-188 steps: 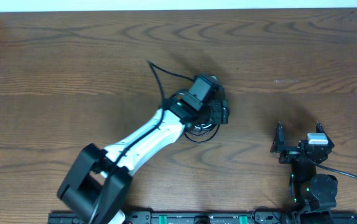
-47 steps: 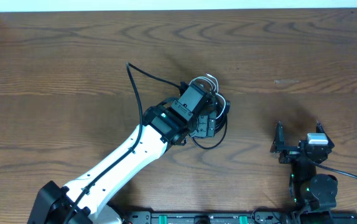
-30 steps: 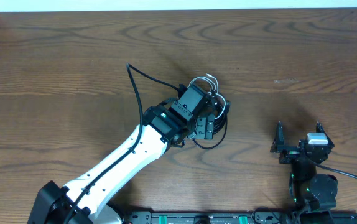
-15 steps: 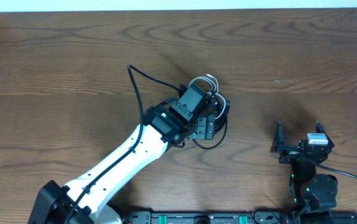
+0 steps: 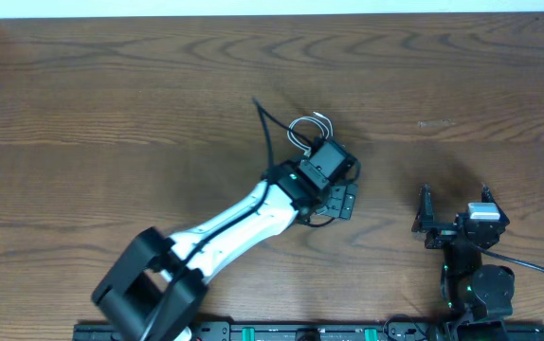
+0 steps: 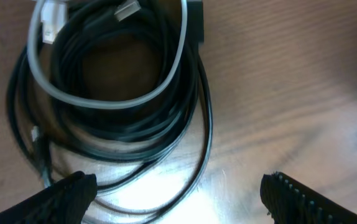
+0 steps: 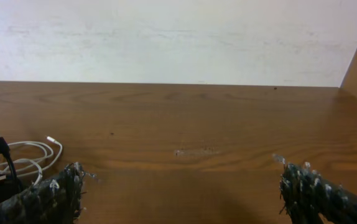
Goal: Untangle cables
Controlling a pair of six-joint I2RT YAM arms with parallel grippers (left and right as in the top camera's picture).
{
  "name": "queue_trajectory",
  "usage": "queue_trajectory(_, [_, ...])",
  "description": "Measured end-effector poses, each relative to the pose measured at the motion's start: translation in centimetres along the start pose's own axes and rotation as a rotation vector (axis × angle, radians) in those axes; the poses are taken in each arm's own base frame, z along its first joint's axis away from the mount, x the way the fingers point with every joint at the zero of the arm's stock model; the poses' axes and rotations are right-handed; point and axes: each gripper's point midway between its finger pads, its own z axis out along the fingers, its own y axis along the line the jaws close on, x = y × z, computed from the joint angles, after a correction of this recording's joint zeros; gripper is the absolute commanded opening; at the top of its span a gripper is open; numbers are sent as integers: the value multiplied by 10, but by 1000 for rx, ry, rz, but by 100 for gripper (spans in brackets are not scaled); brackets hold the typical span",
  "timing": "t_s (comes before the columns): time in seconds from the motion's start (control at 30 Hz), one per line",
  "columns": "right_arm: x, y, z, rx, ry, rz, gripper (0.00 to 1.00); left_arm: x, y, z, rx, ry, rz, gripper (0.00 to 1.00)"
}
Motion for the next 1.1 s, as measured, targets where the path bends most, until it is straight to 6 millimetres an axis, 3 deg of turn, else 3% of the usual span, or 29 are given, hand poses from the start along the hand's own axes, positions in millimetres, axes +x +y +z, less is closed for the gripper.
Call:
queue_trajectory(0.2, [0,0,0,0,0,0,99,-15,10,24,-74,-72,22,89])
queue_trajectory(0.3, [0,0,0,0,0,0,99,-21,11,32,-86,-100,57,81])
queue_trajectory(0.4, [0,0,0,0,0,0,99,-24,11,38,-95,-110,151,80])
queue_trajectory(0.77, [0,0,0,0,0,0,99,-28,12,39,-128,-107,530,80])
queue_trajectory(0.83, [0,0,0,0,0,0,99,-28,12,39,-131,-105,576,75])
queue_trajectory(0.93, [0,0,0,0,0,0,99,-29,13,39,-136,-103,611,68])
queue_trajectory(1.1, [0,0,0,0,0,0,99,-30,16,39,-137,-102,612,67])
